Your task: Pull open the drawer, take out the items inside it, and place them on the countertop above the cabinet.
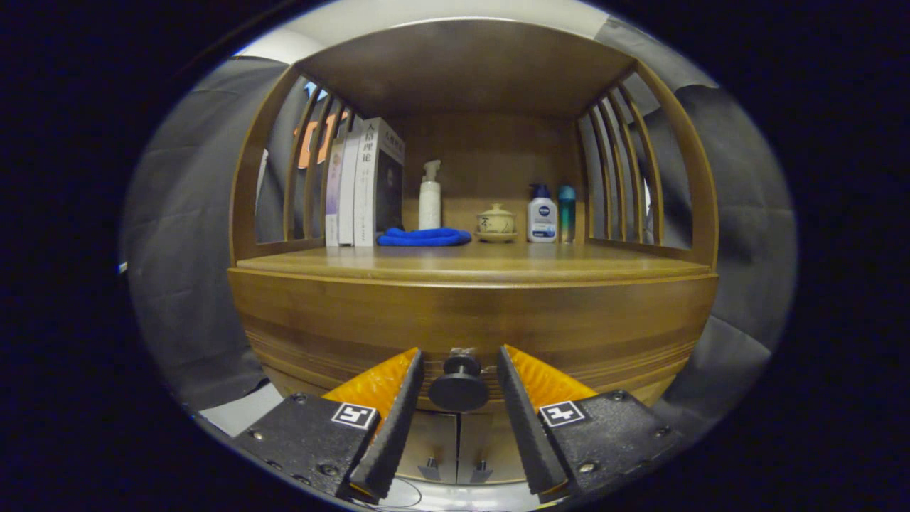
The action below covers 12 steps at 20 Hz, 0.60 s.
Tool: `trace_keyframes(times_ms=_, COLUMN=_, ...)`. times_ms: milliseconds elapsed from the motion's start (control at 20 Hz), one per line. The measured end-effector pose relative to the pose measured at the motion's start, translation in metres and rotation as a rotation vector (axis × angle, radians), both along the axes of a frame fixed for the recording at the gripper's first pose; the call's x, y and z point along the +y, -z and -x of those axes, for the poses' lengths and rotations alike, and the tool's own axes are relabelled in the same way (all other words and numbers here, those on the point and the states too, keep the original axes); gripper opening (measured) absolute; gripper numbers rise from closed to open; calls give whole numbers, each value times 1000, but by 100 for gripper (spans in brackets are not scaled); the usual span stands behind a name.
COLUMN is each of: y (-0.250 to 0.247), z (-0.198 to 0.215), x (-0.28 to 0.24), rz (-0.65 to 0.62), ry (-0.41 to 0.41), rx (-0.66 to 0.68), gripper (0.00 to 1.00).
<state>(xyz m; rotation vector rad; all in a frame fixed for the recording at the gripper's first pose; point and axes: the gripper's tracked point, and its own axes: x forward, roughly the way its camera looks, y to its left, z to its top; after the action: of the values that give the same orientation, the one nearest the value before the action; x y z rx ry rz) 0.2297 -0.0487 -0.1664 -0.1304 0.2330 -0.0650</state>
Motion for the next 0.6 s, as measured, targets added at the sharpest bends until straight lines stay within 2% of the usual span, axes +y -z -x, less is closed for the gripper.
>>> trace_keyframes(times_ms=200, y=1, z=-5, x=-1, rz=5, ry=5, rx=-12, gripper=50)
trace_keyframes(times_ms=600, y=2, z=6, x=0, rz=39, ry=11, rx=20, gripper=37)
